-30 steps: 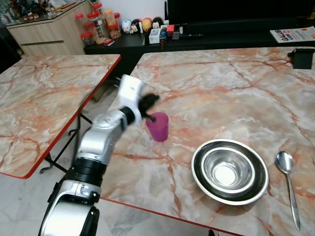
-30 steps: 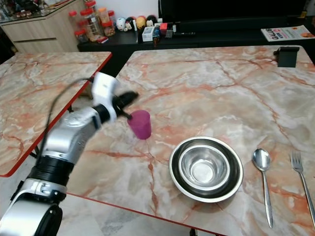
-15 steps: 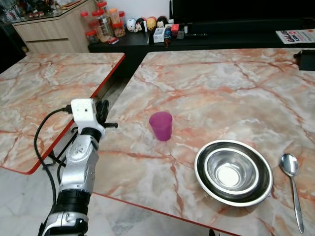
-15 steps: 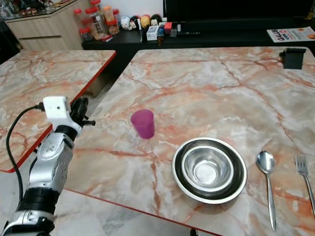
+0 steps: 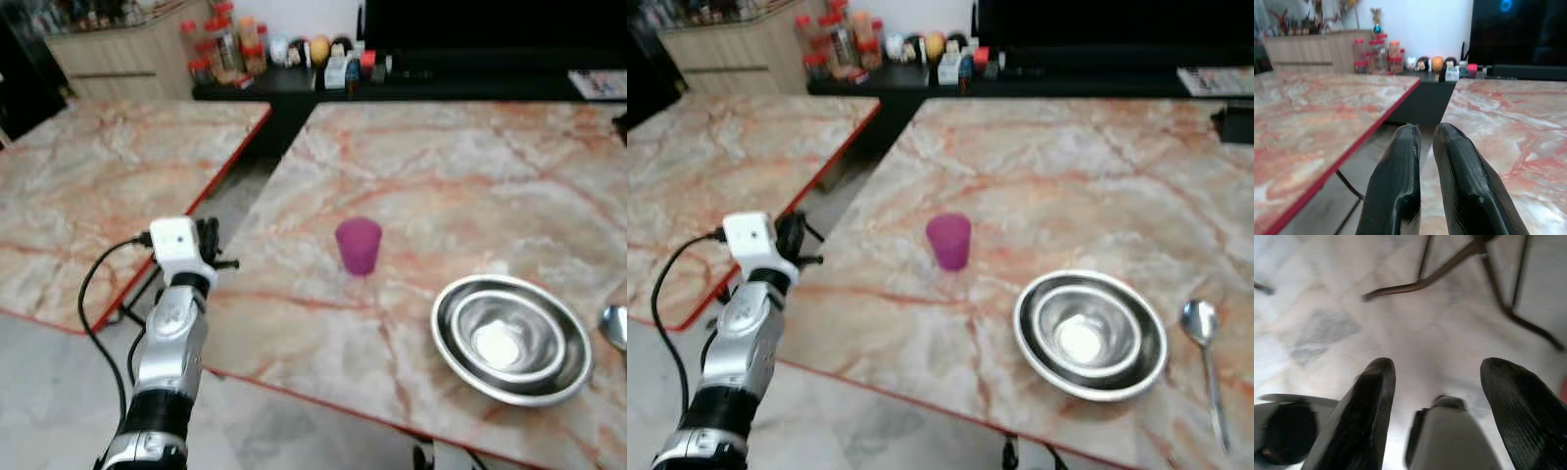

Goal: Setting the table

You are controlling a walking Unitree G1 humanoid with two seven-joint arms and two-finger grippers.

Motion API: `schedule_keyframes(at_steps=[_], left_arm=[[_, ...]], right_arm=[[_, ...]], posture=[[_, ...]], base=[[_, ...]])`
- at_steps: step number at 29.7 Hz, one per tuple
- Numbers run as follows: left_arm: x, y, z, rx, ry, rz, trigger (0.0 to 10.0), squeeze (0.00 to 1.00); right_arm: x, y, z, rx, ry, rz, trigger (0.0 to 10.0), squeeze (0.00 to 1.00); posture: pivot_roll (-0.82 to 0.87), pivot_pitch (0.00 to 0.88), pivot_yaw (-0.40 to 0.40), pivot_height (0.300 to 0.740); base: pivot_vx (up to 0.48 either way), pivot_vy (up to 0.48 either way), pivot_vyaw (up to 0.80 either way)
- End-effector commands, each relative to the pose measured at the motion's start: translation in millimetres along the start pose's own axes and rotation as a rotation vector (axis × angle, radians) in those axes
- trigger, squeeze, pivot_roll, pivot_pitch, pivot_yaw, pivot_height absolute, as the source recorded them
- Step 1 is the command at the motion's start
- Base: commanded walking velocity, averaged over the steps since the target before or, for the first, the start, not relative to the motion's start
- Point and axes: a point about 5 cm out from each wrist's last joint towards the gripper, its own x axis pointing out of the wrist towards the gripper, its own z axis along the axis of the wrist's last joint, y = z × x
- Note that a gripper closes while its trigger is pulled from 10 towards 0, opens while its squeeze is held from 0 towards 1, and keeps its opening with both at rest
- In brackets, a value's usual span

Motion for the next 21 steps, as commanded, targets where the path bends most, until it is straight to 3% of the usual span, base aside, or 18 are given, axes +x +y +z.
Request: schedule_keyframes(at_steps=[1, 16, 21], left_arm=[[1.0, 1.2, 1.3, 0.017, -0.004, 0.008, 10.0, 0.0], [0.3, 8.0, 5.9, 0.029, -0.025, 0.037, 10.0, 0.0], [-10.2, 24.6, -9.2, 0.08, 0.037, 0.079, 10.0, 0.0]], right_arm=[[-1.7, -1.6, -6.8, 0.007, 0.023, -0.004, 10.0, 0.0], [-2.1, -1.2, -8.2, 0.016, 0.025, -0.002, 10.0, 0.0], [-1.6, 0.2, -6.0, 0.017, 0.019, 0.0, 10.0, 0.0]], posture=[[-0.03, 0.006, 0.155, 0.74], [-0.02, 0.026, 0.151, 0.74], [-0.01, 0.03, 0.155, 0.74]], base=[[0.0, 0.472, 0.0], [0.0, 0.471, 0.0], [0.0, 0.226, 0.0]])
